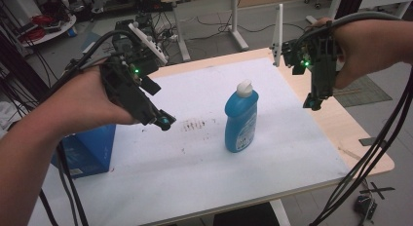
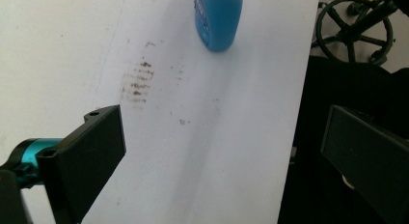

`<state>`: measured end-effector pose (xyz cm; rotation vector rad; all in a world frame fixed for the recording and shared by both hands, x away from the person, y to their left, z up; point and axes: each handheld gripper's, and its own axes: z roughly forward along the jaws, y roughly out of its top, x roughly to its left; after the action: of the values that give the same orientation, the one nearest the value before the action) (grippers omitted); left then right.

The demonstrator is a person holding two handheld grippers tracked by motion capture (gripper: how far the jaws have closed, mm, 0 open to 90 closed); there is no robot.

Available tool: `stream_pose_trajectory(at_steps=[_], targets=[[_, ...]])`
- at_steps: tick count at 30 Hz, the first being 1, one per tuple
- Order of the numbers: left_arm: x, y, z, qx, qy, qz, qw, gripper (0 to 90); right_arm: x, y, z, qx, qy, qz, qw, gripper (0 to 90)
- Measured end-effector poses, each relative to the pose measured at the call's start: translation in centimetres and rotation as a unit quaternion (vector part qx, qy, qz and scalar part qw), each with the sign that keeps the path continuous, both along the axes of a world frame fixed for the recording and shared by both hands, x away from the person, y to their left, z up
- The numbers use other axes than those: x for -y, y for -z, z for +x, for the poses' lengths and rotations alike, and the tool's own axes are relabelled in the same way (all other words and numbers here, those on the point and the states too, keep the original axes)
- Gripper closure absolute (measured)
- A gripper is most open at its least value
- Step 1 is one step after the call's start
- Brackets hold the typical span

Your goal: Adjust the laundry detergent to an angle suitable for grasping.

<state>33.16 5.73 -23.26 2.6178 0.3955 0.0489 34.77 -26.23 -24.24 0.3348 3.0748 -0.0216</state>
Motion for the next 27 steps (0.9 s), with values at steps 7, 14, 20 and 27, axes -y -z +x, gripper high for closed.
stream_pose_trajectory(at_steps=[7,14,20,27], targets=[[2.0,1.2,0.1,0.005,-0.020,-0.028,0.9994,1.7,0.0,0.2,0.0,0.001,-0.002,0.003,1.0000,1.4],[4.6,2.6,0.6,0.002,-0.034,-0.072,0.9968,1.7,-0.1,0.2,0.0,0.004,-0.006,0.003,1.0000,1.4],[6.1,3.3,1.0,0.006,-0.050,-0.079,0.9956,1.7,-0.2,0.3,0.1,0.003,-0.008,0.003,1.0000,1.4],[7.8,4.3,1.3,0.005,-0.063,-0.083,0.9946,1.7,-0.1,0.2,0.1,0.003,-0.007,0.002,1.0000,1.4]])
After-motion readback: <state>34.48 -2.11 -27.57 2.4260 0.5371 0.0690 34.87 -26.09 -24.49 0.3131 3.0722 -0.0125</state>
